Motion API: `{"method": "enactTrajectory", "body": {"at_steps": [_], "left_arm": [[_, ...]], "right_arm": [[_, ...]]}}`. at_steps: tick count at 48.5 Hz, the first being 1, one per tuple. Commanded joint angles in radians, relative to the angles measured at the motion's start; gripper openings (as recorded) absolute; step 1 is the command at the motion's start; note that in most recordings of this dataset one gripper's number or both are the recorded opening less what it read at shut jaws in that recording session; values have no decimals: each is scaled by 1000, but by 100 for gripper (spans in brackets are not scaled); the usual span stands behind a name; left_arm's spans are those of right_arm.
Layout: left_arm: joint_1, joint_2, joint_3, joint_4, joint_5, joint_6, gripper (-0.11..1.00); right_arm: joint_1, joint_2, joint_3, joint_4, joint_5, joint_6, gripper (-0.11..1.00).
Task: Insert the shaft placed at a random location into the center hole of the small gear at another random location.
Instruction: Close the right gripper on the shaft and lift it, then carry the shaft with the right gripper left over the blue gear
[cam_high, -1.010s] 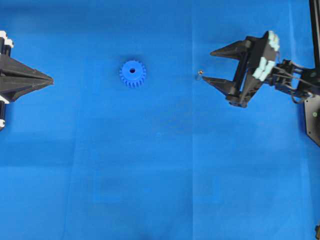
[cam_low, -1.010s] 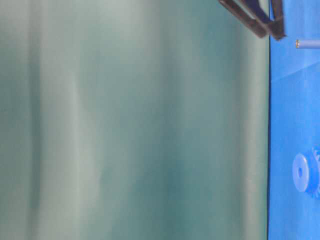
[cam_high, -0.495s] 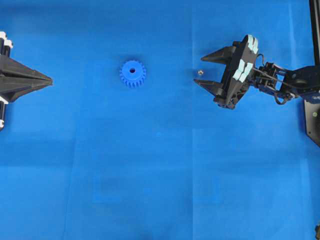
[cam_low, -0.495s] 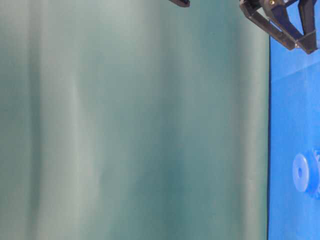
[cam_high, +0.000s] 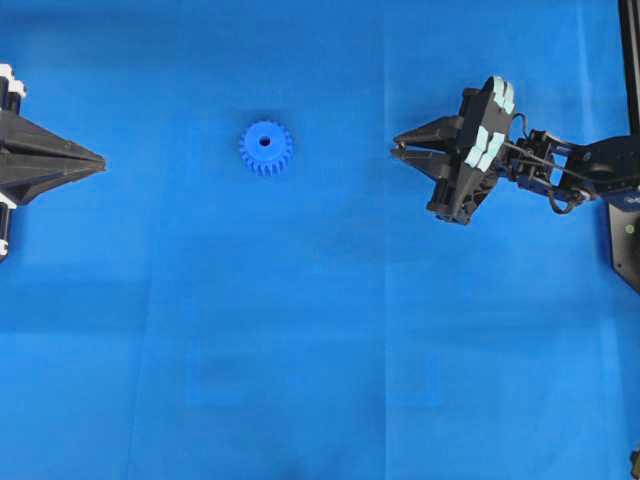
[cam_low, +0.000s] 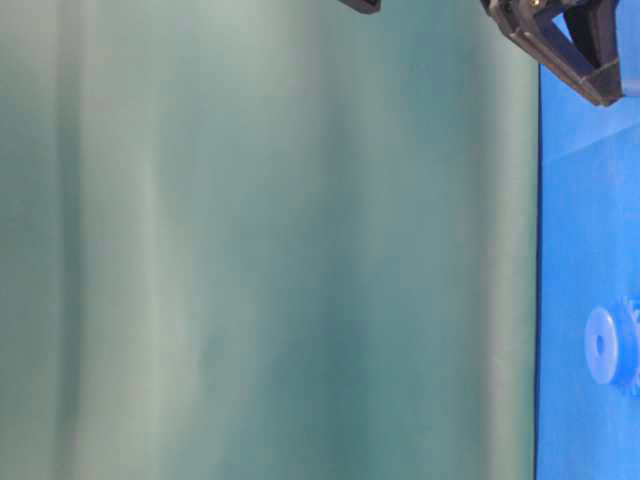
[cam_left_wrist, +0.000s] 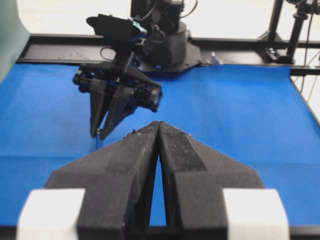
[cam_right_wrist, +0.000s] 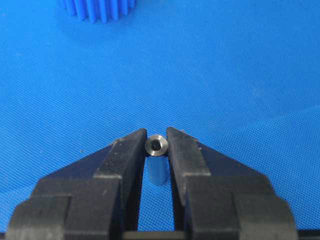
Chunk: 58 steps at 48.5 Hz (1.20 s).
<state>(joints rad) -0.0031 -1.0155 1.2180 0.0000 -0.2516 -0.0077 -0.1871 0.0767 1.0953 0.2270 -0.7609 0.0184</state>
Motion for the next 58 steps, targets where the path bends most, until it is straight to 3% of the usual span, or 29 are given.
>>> {"method": "enactTrajectory", "body": {"at_steps": [1, 8, 19, 27, 41, 58], "left_arm": [[0, 5, -12, -2, -5, -2, 0], [2, 5, -14, -2, 2, -2, 0], [2, 5, -14, -2, 8, -5, 0], [2, 8, -12, -2, 8, -5, 0], [0, 8, -12, -2, 8, -5, 0], [2, 3, -14, -2, 8, -5, 0]], "right_arm": [[5, -14, -11, -2, -5, 0, 4], [5, -77, -12, 2, 31, 0, 4], [5, -250, -25, 0, 196, -12, 4], [5, -299, -31, 2, 259, -20, 4], [5, -235, -110, -2, 267, -34, 4], [5, -58, -365, -8, 334, -103, 4]]}}
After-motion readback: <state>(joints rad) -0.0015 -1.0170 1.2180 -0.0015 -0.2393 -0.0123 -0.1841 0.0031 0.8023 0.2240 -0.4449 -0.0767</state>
